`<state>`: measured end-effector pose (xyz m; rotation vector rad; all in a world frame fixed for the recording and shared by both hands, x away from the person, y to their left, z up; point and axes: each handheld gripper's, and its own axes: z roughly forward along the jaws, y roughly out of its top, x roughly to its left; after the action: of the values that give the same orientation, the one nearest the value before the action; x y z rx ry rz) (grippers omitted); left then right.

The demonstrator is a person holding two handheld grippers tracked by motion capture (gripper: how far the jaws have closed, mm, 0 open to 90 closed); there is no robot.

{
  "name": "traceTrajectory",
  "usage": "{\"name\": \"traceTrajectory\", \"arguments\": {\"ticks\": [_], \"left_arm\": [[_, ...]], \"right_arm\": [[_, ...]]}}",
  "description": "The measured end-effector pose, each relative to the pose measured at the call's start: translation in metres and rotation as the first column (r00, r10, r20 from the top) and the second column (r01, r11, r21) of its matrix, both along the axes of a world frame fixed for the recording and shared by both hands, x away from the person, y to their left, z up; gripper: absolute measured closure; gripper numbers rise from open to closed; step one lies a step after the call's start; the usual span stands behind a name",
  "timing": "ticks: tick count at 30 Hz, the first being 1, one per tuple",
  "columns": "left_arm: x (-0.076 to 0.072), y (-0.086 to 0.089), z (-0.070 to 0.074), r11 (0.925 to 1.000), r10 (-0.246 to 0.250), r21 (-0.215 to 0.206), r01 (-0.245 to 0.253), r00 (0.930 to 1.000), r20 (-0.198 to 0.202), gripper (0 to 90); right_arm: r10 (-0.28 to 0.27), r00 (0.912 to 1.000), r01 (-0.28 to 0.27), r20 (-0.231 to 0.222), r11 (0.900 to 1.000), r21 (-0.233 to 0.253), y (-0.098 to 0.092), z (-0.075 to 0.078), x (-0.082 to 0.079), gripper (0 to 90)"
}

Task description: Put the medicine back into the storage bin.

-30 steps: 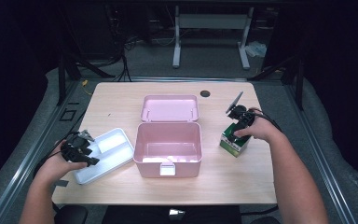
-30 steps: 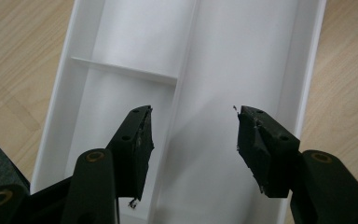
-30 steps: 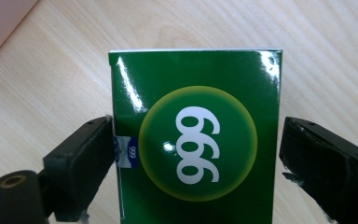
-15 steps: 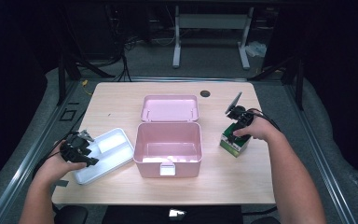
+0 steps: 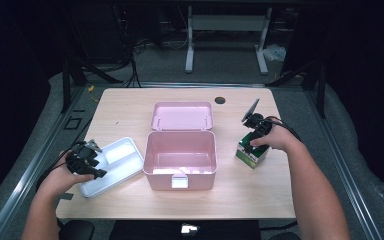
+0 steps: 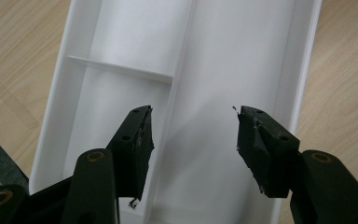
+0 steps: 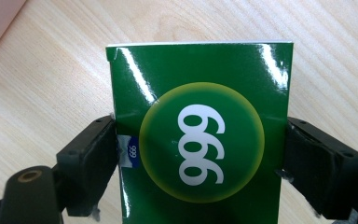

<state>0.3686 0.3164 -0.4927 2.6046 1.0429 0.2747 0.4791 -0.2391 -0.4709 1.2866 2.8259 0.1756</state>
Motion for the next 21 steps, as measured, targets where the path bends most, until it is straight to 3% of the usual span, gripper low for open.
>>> {"name": "traceTrajectory", "arguments": {"ticks": [11,21], "left_arm": [[-0.001,0.0,0.001,0.9999,0.01,0.006,-0.01,1.0,0.002,45.4],[-0.002,0.002,0.001,1.0,0.008,0.004,-0.008,1.0,0.002,45.4]], "right_arm": [[0.009,0.9999,-0.009,0.007,1.0,-0.01,0.003,0.003,-0.003,15.8],[0.031,0.9994,-0.031,0.013,1.0,0.004,0.005,0.017,-0.009,16.0]]}}
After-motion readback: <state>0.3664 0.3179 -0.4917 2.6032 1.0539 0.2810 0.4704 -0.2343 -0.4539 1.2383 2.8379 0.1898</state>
